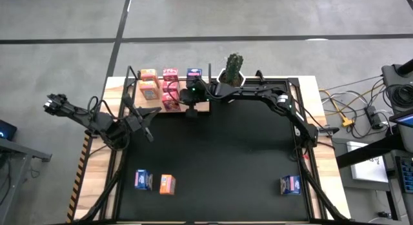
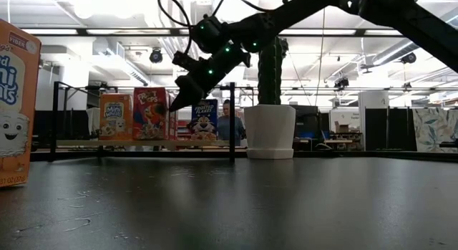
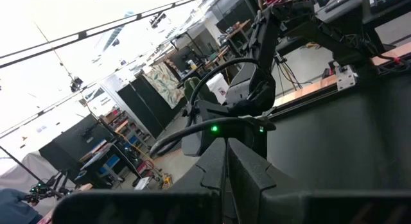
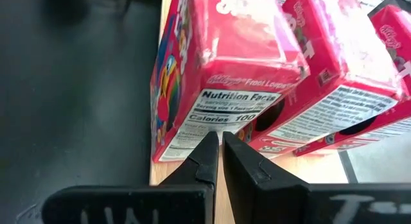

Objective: Stack cereal on shelf
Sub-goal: Put the red cereal box on the shelf and align it with the other red cereal boxes, then put the right blue cereal box on the shelf and align it with the other blue cereal box

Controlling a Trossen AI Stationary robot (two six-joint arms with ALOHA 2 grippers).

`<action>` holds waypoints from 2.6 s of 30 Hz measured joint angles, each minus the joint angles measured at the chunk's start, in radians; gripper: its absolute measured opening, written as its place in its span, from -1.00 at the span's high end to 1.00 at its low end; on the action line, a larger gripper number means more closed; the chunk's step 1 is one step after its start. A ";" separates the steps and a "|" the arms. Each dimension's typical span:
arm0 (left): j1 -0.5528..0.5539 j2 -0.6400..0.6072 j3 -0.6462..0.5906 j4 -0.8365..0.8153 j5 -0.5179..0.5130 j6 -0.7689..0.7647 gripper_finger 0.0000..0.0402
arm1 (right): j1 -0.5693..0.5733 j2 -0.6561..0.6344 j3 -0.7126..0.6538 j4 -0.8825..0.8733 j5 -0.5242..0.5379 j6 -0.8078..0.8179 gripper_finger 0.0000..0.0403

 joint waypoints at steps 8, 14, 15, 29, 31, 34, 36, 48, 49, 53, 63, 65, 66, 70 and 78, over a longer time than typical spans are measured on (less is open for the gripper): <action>0.001 0.000 0.000 -0.006 0.000 0.000 1.00 | 0.028 -0.063 0.037 -0.123 0.002 0.005 0.94; 0.001 0.000 0.000 -0.005 -0.001 -0.001 1.00 | 0.089 -0.144 -0.019 -0.165 0.000 -0.009 0.95; 0.001 0.000 0.000 -0.005 -0.001 -0.003 1.00 | 0.101 -0.160 -0.033 -0.164 0.001 -0.009 0.95; 0.001 0.008 0.000 -0.002 -0.001 -0.013 1.00 | 0.262 -0.444 -0.465 -0.003 0.000 0.128 0.95; 0.001 0.010 0.000 -0.002 -0.001 -0.021 1.00 | 0.282 -0.482 -0.509 -0.003 0.000 0.174 0.95; 0.001 0.017 0.000 -0.002 0.000 -0.034 1.00 | 0.313 -0.550 -0.578 -0.013 0.000 0.259 0.95; 0.001 0.021 0.000 -0.002 -0.001 -0.034 1.00 | 0.336 -0.596 -0.623 -0.043 0.002 0.312 0.95; 0.001 0.037 0.000 0.001 0.000 -0.039 1.00 | 0.484 -0.828 -0.756 -0.413 0.052 0.824 0.95; 0.001 0.038 0.000 0.001 0.000 -0.039 1.00 | 0.488 -0.843 -0.756 -0.451 0.052 0.893 0.95; 0.001 0.041 0.000 0.003 0.000 -0.046 1.00 | 0.517 -0.885 -0.752 -0.589 0.052 1.149 0.95; 0.001 0.045 0.000 0.004 0.000 -0.053 1.00 | 0.704 -0.892 -0.686 -0.828 -0.103 1.695 0.95; 0.001 0.045 0.000 0.003 0.000 -0.056 1.00 | 0.752 -0.892 -0.679 -0.859 -0.132 1.819 0.95; 0.001 0.045 0.000 0.004 0.000 -0.057 1.00 | 0.775 -0.894 -0.679 -0.875 -0.138 1.879 0.95; 0.001 0.045 0.000 0.004 0.000 -0.064 1.00 | 0.870 -0.898 -0.679 -0.928 -0.173 2.118 0.95; 0.001 0.061 0.000 0.004 0.000 -0.068 1.00 | 1.063 -0.912 -0.679 -1.012 -0.193 2.469 0.95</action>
